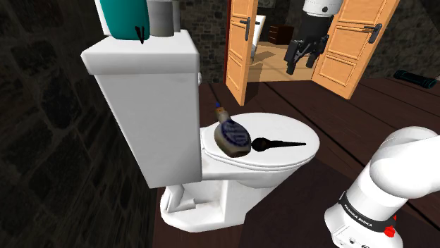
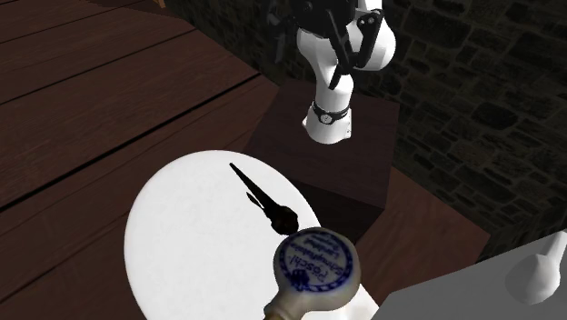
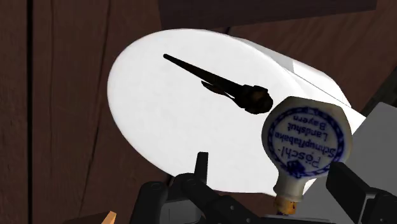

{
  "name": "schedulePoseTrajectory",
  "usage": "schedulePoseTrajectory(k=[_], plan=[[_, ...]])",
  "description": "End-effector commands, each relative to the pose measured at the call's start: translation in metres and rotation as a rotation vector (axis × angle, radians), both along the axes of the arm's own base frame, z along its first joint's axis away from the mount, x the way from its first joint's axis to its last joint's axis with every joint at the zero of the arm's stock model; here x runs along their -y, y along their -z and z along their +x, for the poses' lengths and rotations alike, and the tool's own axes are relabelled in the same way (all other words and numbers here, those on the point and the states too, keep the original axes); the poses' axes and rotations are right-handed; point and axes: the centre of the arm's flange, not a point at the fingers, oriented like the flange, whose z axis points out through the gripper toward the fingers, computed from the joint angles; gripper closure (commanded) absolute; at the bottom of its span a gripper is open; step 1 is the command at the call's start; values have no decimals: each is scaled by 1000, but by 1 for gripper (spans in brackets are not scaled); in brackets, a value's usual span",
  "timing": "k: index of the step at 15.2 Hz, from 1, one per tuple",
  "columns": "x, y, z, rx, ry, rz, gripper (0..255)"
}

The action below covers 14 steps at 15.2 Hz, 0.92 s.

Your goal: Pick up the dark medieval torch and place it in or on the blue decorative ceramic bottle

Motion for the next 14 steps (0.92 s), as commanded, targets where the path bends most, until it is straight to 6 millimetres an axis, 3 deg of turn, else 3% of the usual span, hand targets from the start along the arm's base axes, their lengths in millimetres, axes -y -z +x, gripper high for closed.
schedulePoseTrajectory(k=[1, 14], plan=[[0, 0, 0, 0, 0, 0, 0], [59, 165, -16, 33, -479, -8, 0]])
